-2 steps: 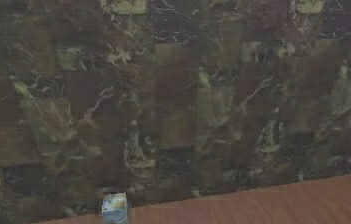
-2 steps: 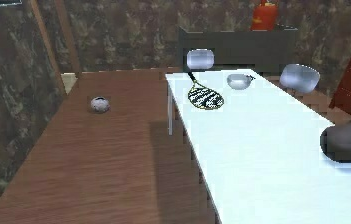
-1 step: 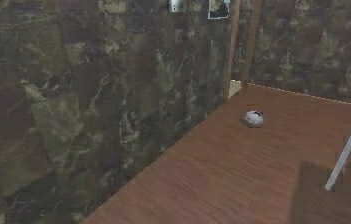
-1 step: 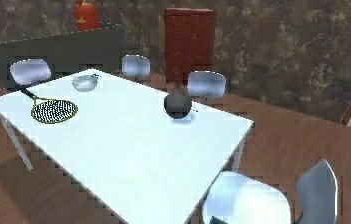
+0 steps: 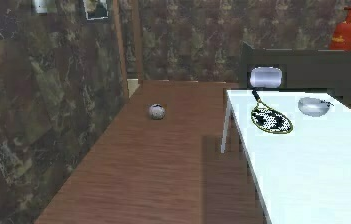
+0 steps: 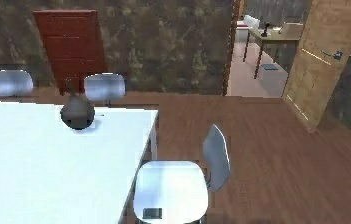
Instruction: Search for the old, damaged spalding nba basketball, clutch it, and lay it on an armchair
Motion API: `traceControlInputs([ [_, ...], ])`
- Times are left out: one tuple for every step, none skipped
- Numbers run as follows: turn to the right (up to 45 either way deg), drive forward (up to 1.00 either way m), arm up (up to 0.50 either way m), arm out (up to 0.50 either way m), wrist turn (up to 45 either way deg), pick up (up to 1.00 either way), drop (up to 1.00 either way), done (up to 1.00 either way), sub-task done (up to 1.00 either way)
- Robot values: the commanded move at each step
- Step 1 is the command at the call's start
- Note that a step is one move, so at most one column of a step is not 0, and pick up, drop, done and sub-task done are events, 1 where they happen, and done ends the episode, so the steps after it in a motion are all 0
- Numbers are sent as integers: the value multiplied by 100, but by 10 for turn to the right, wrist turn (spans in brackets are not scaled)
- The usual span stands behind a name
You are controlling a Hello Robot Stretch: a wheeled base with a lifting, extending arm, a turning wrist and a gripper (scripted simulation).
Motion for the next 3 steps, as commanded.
traceControlInputs([
  [0,100,0,0,0,0,0,0,0],
  [60,0,0,0,0,0,0,0,0],
  [0,75,0,0,0,0,0,0,0],
])
